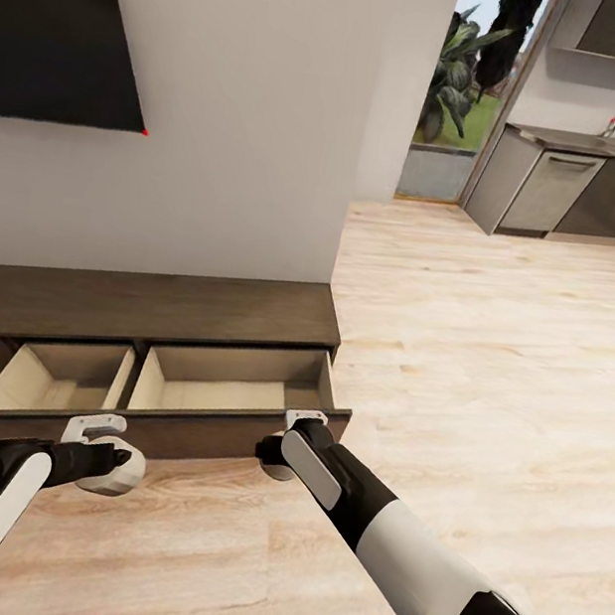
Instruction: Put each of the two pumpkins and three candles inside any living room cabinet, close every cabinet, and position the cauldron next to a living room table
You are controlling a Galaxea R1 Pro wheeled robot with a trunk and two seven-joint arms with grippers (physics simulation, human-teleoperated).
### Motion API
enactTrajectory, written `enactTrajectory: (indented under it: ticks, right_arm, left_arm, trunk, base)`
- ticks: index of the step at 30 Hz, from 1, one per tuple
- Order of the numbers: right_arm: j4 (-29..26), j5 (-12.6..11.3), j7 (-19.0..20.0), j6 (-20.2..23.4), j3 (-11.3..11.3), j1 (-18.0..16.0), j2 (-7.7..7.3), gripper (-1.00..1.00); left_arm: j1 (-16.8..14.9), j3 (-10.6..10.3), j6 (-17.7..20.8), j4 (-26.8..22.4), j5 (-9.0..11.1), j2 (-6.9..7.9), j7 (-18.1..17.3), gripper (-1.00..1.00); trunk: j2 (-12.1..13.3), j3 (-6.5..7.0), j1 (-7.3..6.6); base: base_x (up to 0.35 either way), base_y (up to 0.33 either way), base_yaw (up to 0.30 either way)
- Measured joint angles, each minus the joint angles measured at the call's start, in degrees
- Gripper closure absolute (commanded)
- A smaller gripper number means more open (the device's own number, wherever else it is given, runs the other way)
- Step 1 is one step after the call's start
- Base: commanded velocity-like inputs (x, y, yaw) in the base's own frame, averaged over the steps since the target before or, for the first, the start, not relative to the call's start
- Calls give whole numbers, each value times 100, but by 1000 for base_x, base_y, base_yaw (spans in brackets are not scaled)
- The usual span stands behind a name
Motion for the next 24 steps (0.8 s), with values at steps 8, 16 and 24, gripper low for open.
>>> enactTrajectory:
  ticks: [8,16,24]
  right_arm:
    - [0,0,0,-4,2,0,0,100]
    - [0,0,0,-2,2,0,0,100]
    - [0,-4,0,-8,2,1,0,100]
  left_arm:
    - [0,0,0,-1,-2,0,0,100]
    - [0,-1,0,-1,-1,0,0,100]
    - [0,-2,1,-2,11,0,0,100]
  trunk:
    - [321,144,-176]
    - [603,270,-330]
    - [603,270,-332]
  base:
    - [0,0,0]
    - [0,0,0]
    - [85,0,0]
